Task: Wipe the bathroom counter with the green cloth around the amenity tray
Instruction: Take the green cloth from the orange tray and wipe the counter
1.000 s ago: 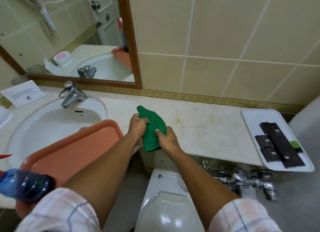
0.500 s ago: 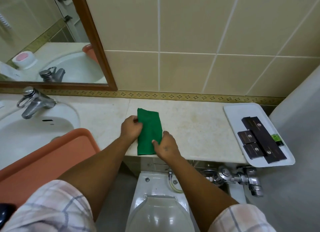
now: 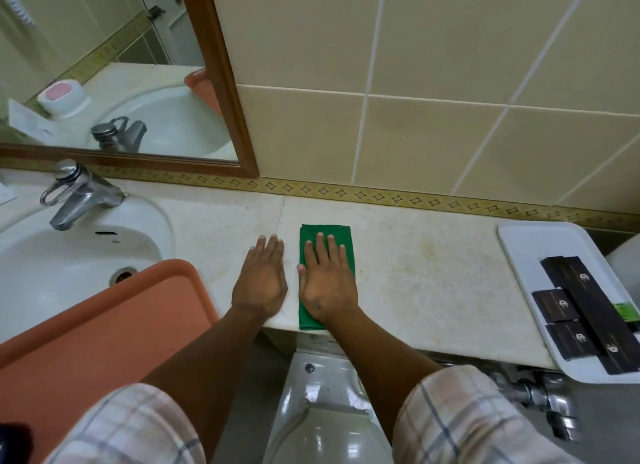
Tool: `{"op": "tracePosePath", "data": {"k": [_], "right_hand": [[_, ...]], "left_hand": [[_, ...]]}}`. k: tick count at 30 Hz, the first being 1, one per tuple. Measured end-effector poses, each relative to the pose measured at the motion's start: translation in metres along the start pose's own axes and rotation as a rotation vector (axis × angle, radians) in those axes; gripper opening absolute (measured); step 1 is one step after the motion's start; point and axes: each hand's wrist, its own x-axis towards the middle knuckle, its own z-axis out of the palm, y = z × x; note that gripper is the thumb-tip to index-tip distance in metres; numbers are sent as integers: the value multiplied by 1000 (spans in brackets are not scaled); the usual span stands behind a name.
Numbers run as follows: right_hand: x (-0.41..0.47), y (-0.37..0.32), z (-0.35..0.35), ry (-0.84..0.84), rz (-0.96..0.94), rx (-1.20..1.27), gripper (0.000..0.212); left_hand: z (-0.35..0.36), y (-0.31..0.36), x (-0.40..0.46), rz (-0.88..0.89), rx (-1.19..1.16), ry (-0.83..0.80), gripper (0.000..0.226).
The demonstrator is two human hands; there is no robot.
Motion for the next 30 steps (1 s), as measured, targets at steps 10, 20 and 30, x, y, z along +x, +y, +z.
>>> {"op": "tracePosePath", "data": {"k": [10, 20, 30], "right_hand": [[66, -13, -5, -29, -6, -40, 61], [-31, -13, 10, -53, -43, -41, 62], [52, -4, -6, -103, -9, -46, 68]], "left_hand": [[4, -6, 5, 24, 41, 17, 55], [-4, -2, -3, 7, -6, -16, 55], [6, -9, 5, 12, 33, 52, 53]]}}
